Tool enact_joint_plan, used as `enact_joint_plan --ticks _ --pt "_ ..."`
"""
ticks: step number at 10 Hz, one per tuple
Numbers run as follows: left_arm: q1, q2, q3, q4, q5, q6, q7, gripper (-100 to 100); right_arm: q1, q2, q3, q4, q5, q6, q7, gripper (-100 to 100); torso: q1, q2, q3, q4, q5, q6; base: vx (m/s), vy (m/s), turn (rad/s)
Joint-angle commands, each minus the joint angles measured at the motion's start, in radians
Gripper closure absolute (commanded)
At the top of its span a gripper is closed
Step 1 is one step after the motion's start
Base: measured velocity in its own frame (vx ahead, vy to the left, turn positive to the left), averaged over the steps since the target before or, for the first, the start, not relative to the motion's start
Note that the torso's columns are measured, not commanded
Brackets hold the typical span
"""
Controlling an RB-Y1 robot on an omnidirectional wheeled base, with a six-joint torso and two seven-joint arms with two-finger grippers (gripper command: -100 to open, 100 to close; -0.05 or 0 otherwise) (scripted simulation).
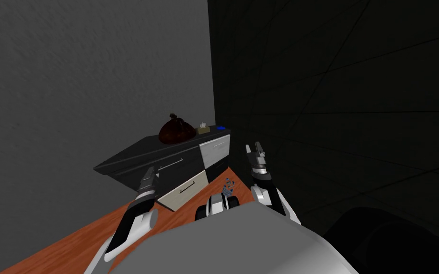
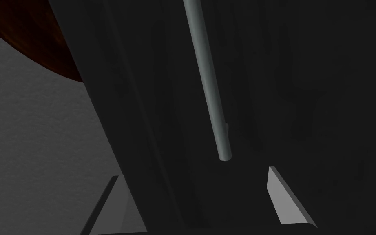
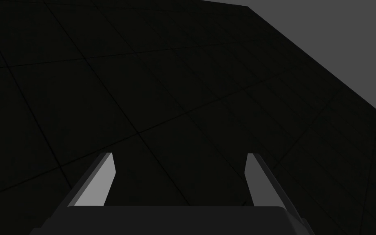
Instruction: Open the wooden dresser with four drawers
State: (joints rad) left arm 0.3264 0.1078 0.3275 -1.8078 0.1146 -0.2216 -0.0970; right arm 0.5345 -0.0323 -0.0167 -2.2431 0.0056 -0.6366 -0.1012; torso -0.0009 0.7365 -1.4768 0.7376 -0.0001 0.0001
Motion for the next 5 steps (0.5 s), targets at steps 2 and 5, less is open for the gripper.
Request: enact_joint_plan --ticks 2,5 --pt "-0.005 -0.05 0.003 0.002 0.002 0.014 0.001 -100 0.0 0.0 0.0 0.0 0.0 0.0 0.0 0 -0.001 0.009 0.005 0.002 0.0 0.0 0.002 0.007 -0.019" --pt "-0.005 -0.049 0.008 -0.014 0.005 0.033 0.003 100 0.0 0.0 0.0 0.0 0.0 0.0 0.0 0 0.001 0.001 0.0 0.0 0.0 0.0 0.011 0.015 -0.036"
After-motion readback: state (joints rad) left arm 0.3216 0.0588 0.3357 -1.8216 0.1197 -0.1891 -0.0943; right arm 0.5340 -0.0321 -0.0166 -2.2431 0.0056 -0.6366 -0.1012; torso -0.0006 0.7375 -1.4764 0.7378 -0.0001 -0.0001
